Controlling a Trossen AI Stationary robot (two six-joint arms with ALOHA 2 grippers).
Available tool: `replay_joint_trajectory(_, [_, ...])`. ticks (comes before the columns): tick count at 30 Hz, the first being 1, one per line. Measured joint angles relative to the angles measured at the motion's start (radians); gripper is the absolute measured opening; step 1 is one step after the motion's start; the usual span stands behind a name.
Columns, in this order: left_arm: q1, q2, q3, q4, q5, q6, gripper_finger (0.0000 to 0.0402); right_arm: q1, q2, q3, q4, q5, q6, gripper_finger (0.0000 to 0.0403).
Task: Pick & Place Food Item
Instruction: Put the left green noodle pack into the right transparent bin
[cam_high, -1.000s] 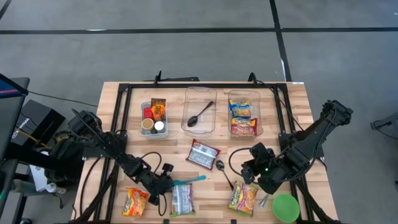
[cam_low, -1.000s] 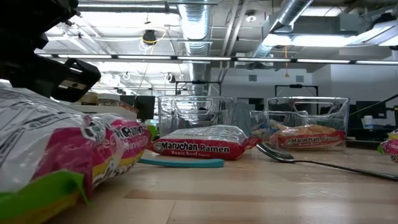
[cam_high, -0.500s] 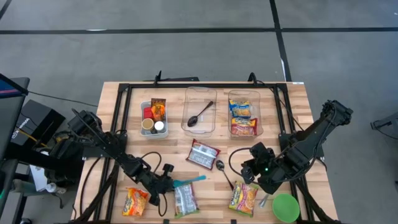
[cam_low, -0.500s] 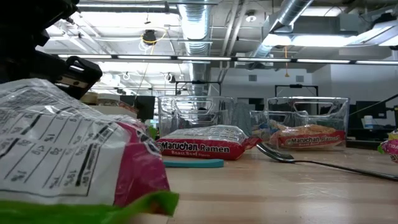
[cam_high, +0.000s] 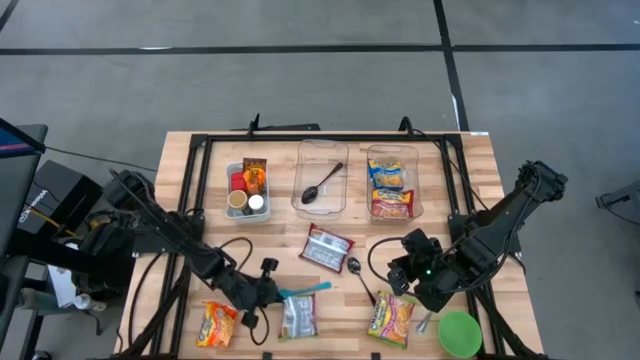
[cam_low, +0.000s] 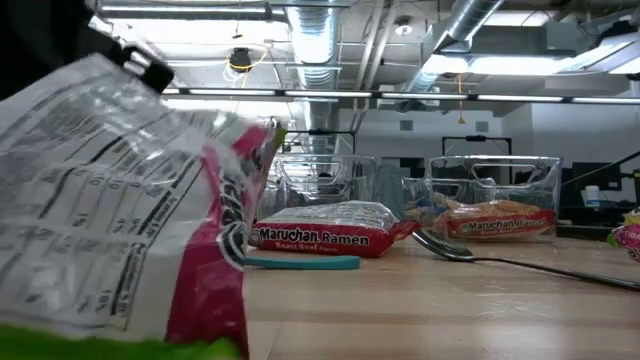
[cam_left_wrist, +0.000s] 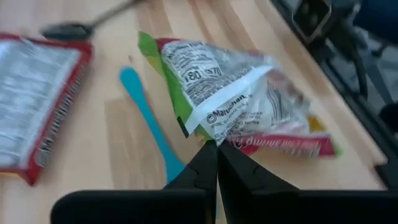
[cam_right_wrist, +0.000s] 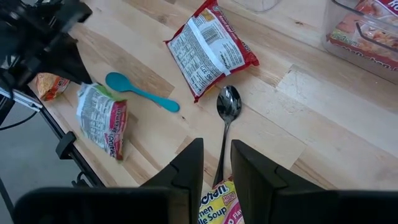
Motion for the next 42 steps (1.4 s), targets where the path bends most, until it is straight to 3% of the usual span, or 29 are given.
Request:
replay_joint_trajectory(17, [0.000,-0.265,0.000,0.011,-0.198,0.009,0.0000,-0.002,0.000,0.000,0.033,0.055,-0.002,0.0076])
replay_joint_trajectory(29, [0.007,-0.315,0.000,0.269,-0.200,0.231,0.0000,-0.077,0.000,0.000,0.286,0.028,-0.342,0.0076])
replay_joint_trajectory(38, [0.053,-0.309,0.000,0.313,-0.128,0.246,0.0000,-0.166,0.000,0.000,0.541,-0.023,-0.566,0.0079])
replay_joint_trajectory(42, [0.068,-0.309,0.000,0.319,-0.128,0.246,0.0000,-0.197,0.000,0.000,0.628,-0.063,-0.628,0.0099])
